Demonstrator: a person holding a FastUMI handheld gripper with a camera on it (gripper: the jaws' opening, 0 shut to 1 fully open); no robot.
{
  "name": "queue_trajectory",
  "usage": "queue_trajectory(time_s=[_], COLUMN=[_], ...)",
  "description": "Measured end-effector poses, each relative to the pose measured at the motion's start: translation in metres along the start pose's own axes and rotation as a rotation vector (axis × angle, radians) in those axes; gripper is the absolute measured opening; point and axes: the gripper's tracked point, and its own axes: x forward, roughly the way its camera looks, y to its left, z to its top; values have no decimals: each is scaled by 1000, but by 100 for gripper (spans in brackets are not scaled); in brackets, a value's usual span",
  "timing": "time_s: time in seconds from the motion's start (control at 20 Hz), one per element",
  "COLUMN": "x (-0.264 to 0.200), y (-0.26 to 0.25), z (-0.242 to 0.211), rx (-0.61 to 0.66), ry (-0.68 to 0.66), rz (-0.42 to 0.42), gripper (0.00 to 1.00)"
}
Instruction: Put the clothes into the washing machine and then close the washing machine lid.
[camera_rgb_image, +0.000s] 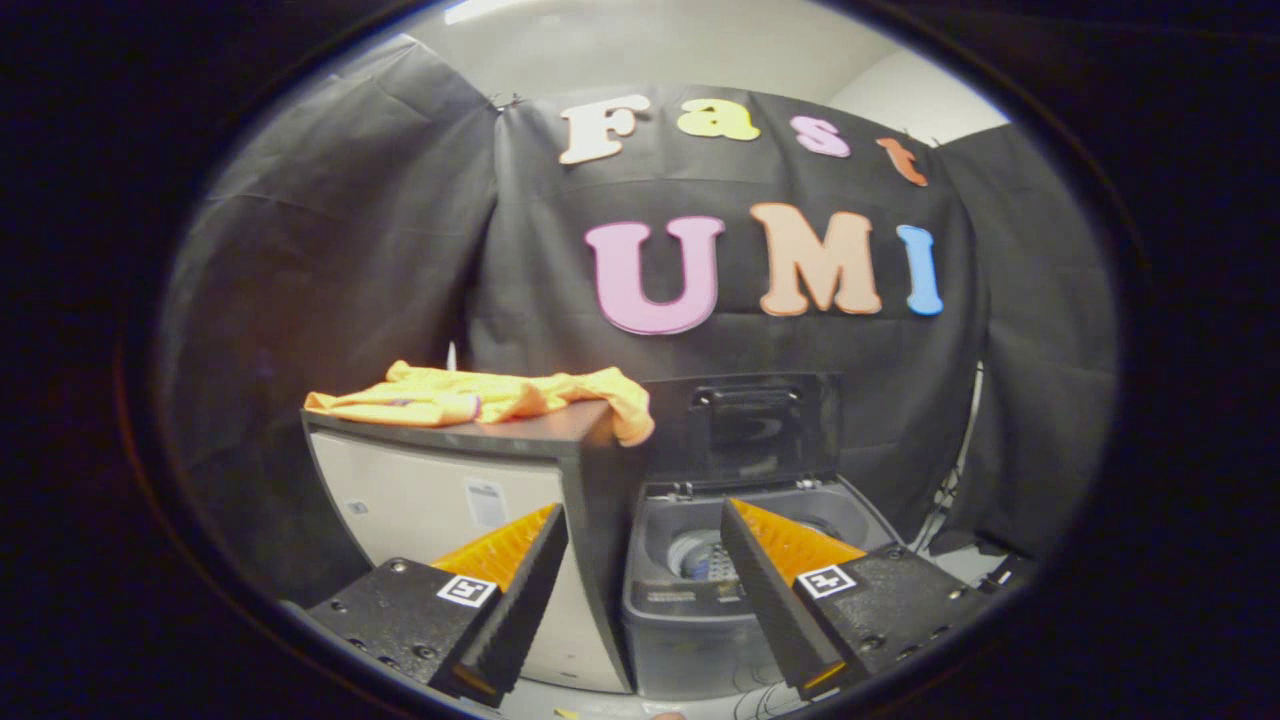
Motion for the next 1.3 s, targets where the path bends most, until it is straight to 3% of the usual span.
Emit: queue_trajectory(time_s=[0.45,0.7,0.95,1.15,1.2,1.3], x=[93,158,215,221,225,219], y=[140,176,201,202,204,200], z=[77,84,40,6,16,13], rx=[-98,-129,-92,-7,23,-17], ry=[93,166,345,555,500,531], rz=[162,115,98,45,31,42], gripper=[96,97,98,98,99,96])
